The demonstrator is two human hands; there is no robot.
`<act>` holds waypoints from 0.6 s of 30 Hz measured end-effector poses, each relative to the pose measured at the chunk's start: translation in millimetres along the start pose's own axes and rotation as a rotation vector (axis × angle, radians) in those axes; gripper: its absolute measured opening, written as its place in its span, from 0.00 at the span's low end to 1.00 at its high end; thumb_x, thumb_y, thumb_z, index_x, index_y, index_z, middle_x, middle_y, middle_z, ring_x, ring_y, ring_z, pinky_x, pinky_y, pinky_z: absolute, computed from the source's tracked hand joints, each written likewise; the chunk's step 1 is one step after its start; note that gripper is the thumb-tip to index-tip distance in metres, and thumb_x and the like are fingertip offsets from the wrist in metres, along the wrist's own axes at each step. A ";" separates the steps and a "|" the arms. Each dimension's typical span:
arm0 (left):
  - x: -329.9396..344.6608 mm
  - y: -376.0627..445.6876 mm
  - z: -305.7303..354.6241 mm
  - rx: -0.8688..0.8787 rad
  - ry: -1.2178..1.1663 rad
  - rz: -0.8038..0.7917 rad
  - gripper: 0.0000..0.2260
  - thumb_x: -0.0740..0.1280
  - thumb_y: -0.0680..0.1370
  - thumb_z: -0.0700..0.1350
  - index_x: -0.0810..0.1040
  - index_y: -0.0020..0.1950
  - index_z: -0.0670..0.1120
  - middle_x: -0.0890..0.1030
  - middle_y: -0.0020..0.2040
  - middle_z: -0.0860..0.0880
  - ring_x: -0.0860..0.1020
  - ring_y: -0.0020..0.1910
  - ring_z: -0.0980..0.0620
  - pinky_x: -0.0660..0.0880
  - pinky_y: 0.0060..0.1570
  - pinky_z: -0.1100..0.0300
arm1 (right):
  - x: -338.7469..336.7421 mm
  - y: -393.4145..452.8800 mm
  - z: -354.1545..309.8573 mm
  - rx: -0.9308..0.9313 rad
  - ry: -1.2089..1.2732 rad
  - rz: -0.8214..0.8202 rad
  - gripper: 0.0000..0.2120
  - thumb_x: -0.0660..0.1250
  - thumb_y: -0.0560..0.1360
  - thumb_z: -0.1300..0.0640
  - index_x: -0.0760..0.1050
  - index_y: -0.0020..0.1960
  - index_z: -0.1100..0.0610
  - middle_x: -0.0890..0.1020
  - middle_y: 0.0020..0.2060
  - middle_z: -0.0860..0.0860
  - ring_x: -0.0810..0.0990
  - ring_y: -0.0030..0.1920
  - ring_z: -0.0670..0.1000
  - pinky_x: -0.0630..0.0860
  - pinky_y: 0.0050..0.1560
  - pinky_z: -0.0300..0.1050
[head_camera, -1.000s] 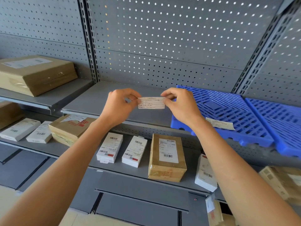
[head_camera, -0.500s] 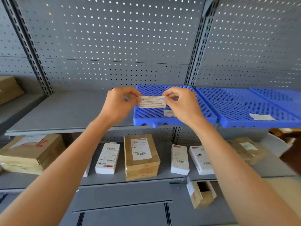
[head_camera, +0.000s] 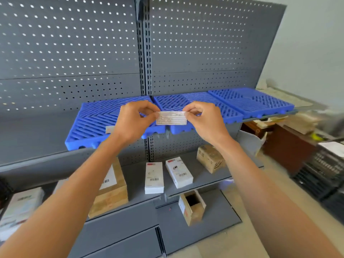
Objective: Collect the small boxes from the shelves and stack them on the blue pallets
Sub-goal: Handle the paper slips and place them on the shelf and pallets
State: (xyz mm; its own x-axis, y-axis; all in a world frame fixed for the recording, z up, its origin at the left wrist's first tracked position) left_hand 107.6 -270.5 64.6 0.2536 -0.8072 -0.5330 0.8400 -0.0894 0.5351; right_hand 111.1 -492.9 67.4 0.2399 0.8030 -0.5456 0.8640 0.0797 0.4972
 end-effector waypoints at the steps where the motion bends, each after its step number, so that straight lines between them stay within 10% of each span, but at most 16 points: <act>1: 13.3 1.9 9.4 0.011 -0.007 -0.008 0.02 0.72 0.78 0.44 0.84 0.48 0.51 0.84 0.41 0.57 0.81 0.41 0.63 0.75 0.43 0.66 | -13.5 -3.4 9.7 0.008 -0.002 0.009 0.06 0.69 0.77 0.62 0.83 0.48 0.53 0.83 0.40 0.41 0.79 0.42 0.32 0.70 0.43 0.24; 18: 228.0 25.7 136.7 0.139 -0.098 -0.198 0.02 0.72 0.78 0.44 0.84 0.49 0.50 0.84 0.44 0.58 0.81 0.43 0.62 0.75 0.44 0.67 | -205.2 -64.1 156.3 0.121 -0.073 0.154 0.05 0.70 0.76 0.62 0.84 0.48 0.54 0.83 0.40 0.41 0.81 0.44 0.37 0.73 0.46 0.28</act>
State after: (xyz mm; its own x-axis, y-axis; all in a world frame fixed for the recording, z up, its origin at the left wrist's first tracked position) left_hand 121.5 -536.6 46.4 0.0379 -0.8180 -0.5740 0.7928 -0.3251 0.5156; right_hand 75.7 -755.1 42.1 0.4009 0.7548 -0.5192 0.8605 -0.1157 0.4962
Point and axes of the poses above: each hand's wrist, its own y-axis towards the middle knuckle, its own x-axis out of the palm, z = x × y, the point moved 4 cm from there along y, towards the middle knuckle
